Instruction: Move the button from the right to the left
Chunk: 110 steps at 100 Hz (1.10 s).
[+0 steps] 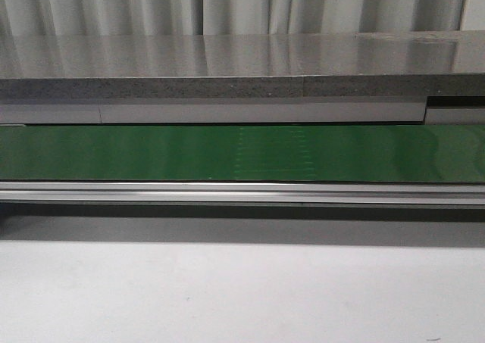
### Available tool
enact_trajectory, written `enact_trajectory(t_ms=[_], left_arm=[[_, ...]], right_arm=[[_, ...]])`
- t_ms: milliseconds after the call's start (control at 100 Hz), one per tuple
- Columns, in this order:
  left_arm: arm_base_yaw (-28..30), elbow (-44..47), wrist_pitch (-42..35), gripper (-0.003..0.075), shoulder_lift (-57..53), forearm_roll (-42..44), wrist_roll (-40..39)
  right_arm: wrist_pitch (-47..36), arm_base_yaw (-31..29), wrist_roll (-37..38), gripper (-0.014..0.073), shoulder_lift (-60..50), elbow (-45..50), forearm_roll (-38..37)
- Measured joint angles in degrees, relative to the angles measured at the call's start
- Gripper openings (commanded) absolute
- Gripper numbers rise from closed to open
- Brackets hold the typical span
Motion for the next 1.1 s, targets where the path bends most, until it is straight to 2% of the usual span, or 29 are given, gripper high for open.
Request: enact_trajectory(t_ms=[230,290,360,480,600,820,1100], left_arm=[[0.0,0.0,0.0,-0.002,0.0,0.0,0.0],[0.0,0.0,0.0,-0.002,0.0,0.0,0.0],[0.0,0.0,0.0,-0.002,0.0,0.0,0.0],[0.0,0.0,0.0,-0.002,0.0,0.0,0.0],[0.0,0.0,0.0,-0.002,0.0,0.0,0.0],[0.0,0.0,0.0,-0.002,0.0,0.0,0.0],[0.0,0.0,0.0,-0.002,0.0,0.0,0.0]], right_arm=[[-0.13,0.33,0.0,0.061,6.12,-3.5,2.0],[0.09,0.46,0.0,0.0582,7.22,-4.1,2.25],[0.21,0.58,0.0,0.05,8.19,-4.89,2.53],[0.66,1.18,0.0,0.0298,9.57,-6.28,2.66],[1.05,1.52,-0.12,0.0188,9.82,-6.86,2.88],[4.14,2.17,-0.12,0.0179,8.81,-8.89,3.15],[8.25,5.59,0.0,0.0179,-2.64,-9.61,3.26]])
